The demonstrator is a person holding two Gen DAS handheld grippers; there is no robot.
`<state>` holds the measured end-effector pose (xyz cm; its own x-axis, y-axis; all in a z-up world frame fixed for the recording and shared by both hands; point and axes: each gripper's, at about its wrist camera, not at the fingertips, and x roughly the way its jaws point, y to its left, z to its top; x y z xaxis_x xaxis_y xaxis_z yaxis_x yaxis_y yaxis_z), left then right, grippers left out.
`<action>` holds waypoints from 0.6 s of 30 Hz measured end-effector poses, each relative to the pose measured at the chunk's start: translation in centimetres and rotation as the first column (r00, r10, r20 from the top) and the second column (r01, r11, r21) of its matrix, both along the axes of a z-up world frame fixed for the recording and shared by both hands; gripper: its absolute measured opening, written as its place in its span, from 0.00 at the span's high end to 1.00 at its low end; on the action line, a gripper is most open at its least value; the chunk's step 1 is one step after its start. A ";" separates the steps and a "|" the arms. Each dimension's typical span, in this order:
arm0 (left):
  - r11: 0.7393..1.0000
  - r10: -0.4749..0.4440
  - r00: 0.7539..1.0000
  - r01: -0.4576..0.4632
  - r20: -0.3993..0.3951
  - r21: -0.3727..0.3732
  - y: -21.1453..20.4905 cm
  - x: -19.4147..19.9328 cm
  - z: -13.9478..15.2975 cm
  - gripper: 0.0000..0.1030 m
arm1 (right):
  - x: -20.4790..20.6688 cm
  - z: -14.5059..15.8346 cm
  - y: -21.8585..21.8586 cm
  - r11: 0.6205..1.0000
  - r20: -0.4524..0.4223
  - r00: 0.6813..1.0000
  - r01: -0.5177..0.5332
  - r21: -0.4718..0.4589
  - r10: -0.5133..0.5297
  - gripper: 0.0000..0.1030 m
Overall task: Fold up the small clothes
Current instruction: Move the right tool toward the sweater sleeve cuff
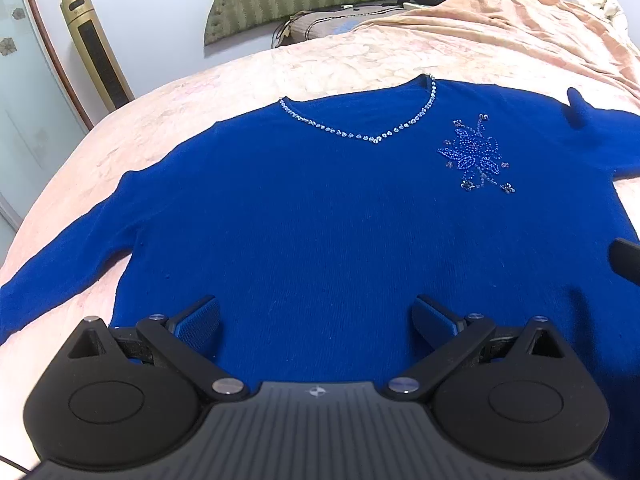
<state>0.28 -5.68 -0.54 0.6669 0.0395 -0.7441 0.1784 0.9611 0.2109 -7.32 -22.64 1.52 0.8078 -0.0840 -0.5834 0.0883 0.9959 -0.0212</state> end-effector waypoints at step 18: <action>1.000 -0.006 1.000 0.006 0.002 0.015 -1.2 0.3 -0.1 0.00 | 0.0 0.2 -2.4 0.996 -0.017 0.999 0.041 0.077 -0.040 0.00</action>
